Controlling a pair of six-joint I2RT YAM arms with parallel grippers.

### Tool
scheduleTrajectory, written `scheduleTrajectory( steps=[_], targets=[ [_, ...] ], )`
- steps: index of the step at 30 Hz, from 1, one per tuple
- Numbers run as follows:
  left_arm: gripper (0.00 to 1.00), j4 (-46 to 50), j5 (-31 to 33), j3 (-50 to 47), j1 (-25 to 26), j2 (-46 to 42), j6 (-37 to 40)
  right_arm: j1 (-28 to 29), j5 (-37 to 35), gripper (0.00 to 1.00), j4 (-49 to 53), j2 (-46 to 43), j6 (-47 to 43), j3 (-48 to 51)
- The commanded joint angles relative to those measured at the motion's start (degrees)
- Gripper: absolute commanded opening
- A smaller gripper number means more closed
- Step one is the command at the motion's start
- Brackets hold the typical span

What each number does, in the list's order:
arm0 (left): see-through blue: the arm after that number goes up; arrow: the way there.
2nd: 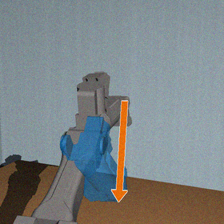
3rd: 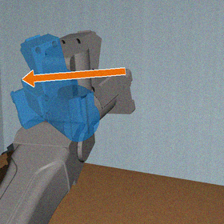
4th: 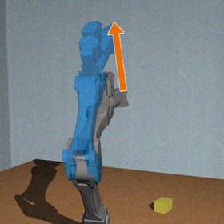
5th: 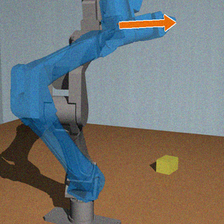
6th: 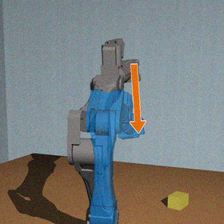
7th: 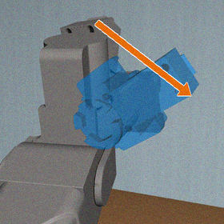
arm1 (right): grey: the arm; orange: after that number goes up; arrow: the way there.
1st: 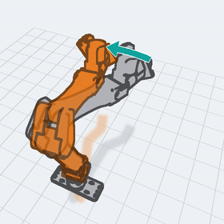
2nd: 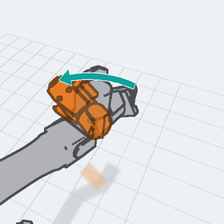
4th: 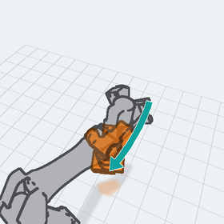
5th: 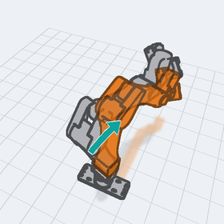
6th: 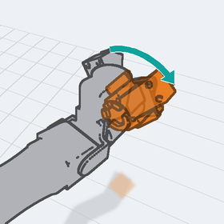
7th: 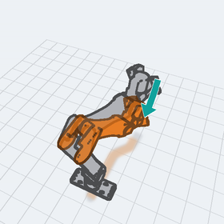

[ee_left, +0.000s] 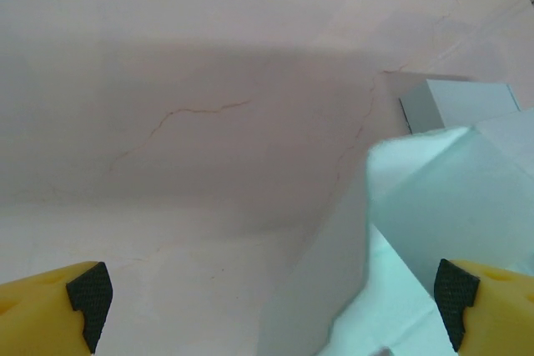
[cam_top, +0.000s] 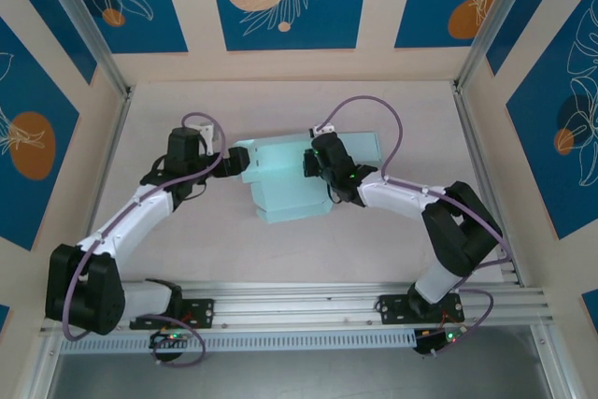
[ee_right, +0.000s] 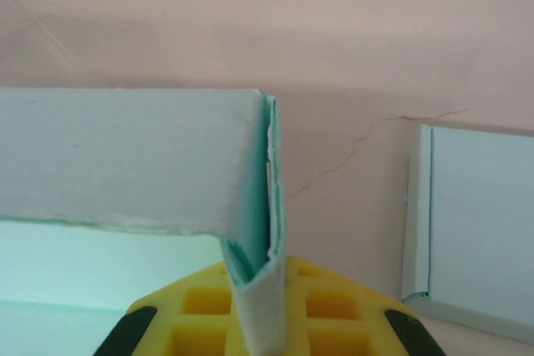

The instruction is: Fold the paper box

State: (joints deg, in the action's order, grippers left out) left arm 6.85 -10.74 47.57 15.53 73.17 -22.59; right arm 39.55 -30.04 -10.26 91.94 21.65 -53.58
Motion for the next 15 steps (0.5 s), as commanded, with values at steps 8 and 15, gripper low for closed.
scheduleTrajectory(
  steps=[8,15],
  targets=[
    [0.97,-12.4,-6.5,-0.5,1.5,7.1,-6.8,2.2,2.1,0.00,-11.7,-1.1,0.4,4.6],
    [0.99,-11.9,-0.4,-1.4,2.5,7.0,-10.8,3.2,-2.1,0.00,-12.0,1.4,2.2,4.1]
  ],
)
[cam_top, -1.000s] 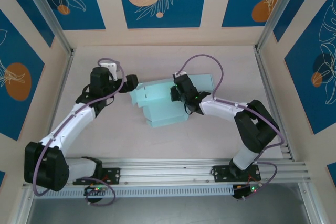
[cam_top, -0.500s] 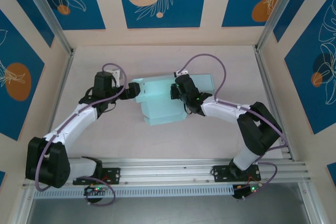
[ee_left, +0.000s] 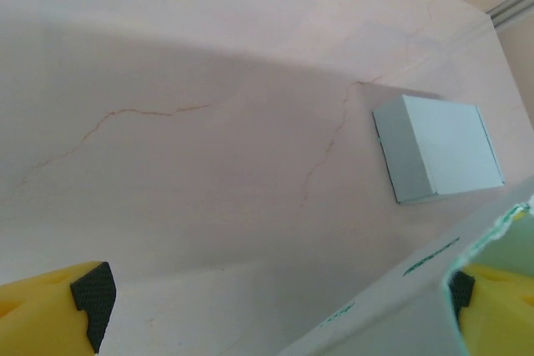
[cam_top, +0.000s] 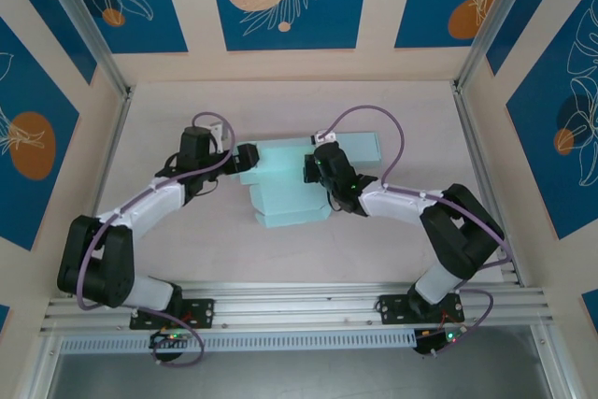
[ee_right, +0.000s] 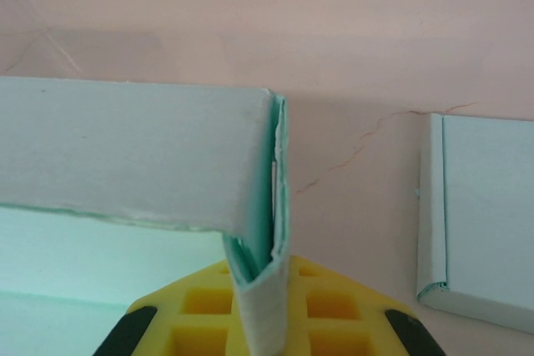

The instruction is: Fold the paper box

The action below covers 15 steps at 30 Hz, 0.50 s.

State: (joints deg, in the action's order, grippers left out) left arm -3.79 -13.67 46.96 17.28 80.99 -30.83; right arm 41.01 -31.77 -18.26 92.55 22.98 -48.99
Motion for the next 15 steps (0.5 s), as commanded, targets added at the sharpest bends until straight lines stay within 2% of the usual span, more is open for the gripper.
scheduleTrajectory(
  steps=[1,4,10,12,15],
  targets=[
    [1.00,1.1,4.4,-0.8,0.7,-2.0,-2.3,1.8,-1.1,0.00,-3.8,1.0,1.0,-0.6],
    [1.00,7.7,8.5,-2.0,-0.4,-7.0,-1.8,1.8,-2.5,0.00,-4.8,1.1,1.1,0.0],
    [1.00,20.7,14.6,-8.1,-1.1,-23.2,-4.6,1.8,-2.4,0.00,-8.6,1.3,-0.1,1.5],
    [1.00,22.7,12.9,-10.4,-1.1,-28.1,-6.9,2.1,-2.3,0.00,-9.7,1.3,-0.6,1.8],
    [1.00,18.5,6.1,-14.9,-0.7,-33.5,-12.5,2.6,-2.7,0.00,-10.9,1.2,-1.5,2.1]
  ],
)
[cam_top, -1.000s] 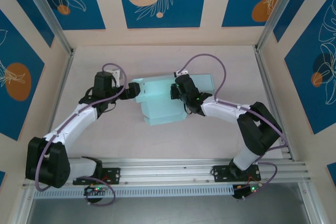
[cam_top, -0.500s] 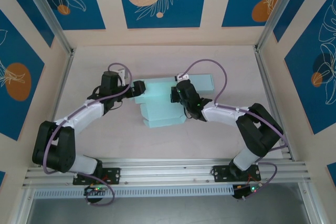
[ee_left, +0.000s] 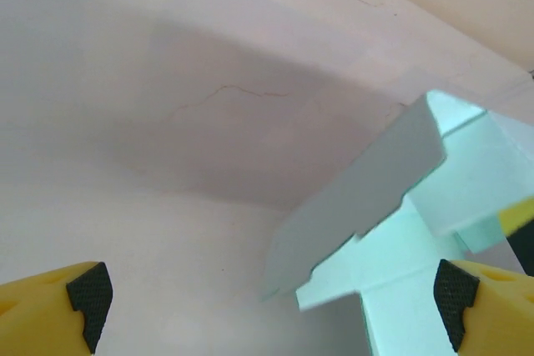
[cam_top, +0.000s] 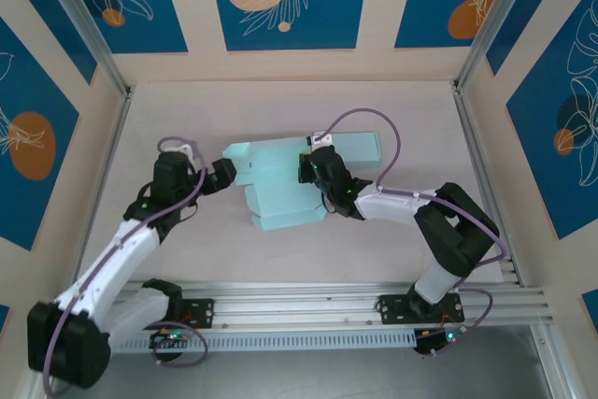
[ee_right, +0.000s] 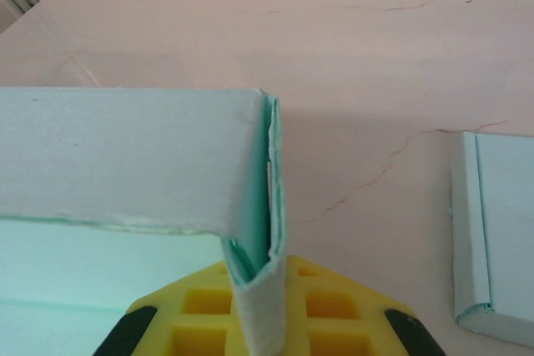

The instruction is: Fold the paper box

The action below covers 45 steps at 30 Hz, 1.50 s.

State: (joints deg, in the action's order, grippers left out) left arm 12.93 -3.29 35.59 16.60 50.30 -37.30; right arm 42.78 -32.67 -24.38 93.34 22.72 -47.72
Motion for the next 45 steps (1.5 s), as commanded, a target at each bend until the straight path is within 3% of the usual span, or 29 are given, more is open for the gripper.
scheduleTrajectory(
  steps=[1,4,15,25,35,42,45],
  targets=[
    [1.00,-0.2,-5.8,-4.8,0.4,-3.8,-8.0,0.9,-1.9,0.00,-5.0,0.4,-1.5,0.9],
    [1.00,-4.4,-7.3,-7.0,2.6,-4.8,-11.7,1.4,-2.2,0.00,-6.4,-0.1,-2.2,1.7],
    [1.00,-18.9,-5.4,-8.4,8.9,3.4,-14.2,3.3,-4.7,0.00,-6.8,-0.9,-3.3,1.8],
    [0.94,-26.4,-3.7,-9.4,9.7,5.7,-15.2,3.9,-5.8,0.00,-6.9,-0.9,-3.3,1.8],
    [0.98,-36.3,-3.5,-9.1,11.1,9.8,-14.0,4.2,-5.4,0.00,-6.8,-0.1,-2.7,1.3],
    [0.76,-40.5,-5.1,-7.9,12.4,12.3,-12.1,4.6,-4.7,0.00,-5.9,1.8,-2.0,0.3],
    [0.75,-39.5,-4.2,-7.7,12.5,12.0,-10.6,4.7,-4.7,0.00,-5.5,2.2,-1.7,0.2]
  ],
)
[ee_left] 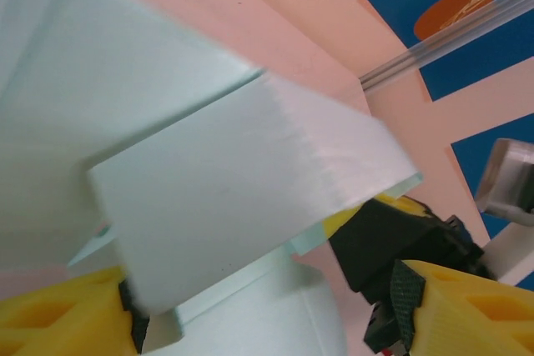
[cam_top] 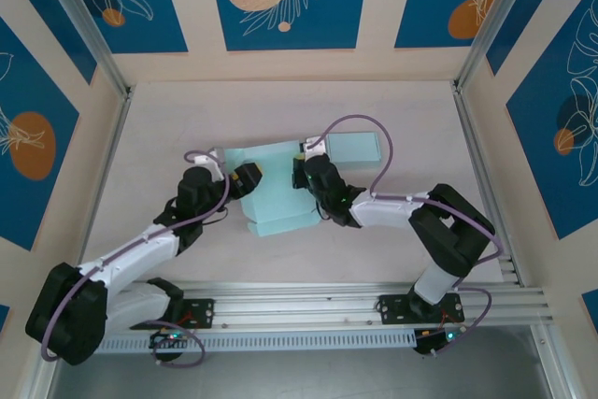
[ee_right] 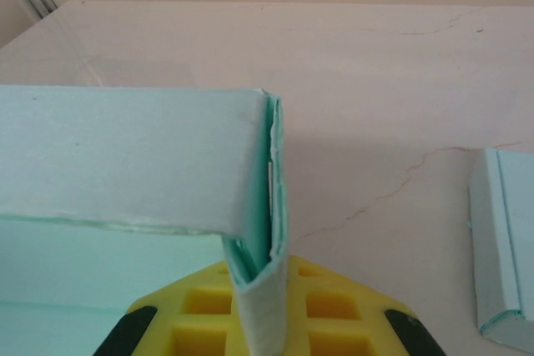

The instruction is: Fold the paper box

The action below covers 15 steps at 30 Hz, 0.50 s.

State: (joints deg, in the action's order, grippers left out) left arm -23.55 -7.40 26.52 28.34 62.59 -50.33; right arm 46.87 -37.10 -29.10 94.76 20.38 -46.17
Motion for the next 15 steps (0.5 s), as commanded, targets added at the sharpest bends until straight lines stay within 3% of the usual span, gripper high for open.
scheduleTrajectory(
  steps=[1,6,10,15],
  targets=[
    [0.75,-2.6,0.4,1.3,0.8,-0.3,2.7,0.7,-0.2,0.00,-0.8,0.8,0.8,-1.3],
    [0.76,-2.3,2.1,0.9,0.9,2.5,3.7,0.9,-0.1,0.00,0.3,0.8,1.6,-1.6],
    [0.76,-3.0,-1.8,2.1,0.8,3.7,4.6,0.6,-1.1,0.00,3.9,1.1,3.6,-3.2],
    [0.79,10.2,-6.7,9.5,0.8,-5.1,16.2,-1.2,-1.2,0.00,7.4,1.2,5.6,-3.8]
  ],
)
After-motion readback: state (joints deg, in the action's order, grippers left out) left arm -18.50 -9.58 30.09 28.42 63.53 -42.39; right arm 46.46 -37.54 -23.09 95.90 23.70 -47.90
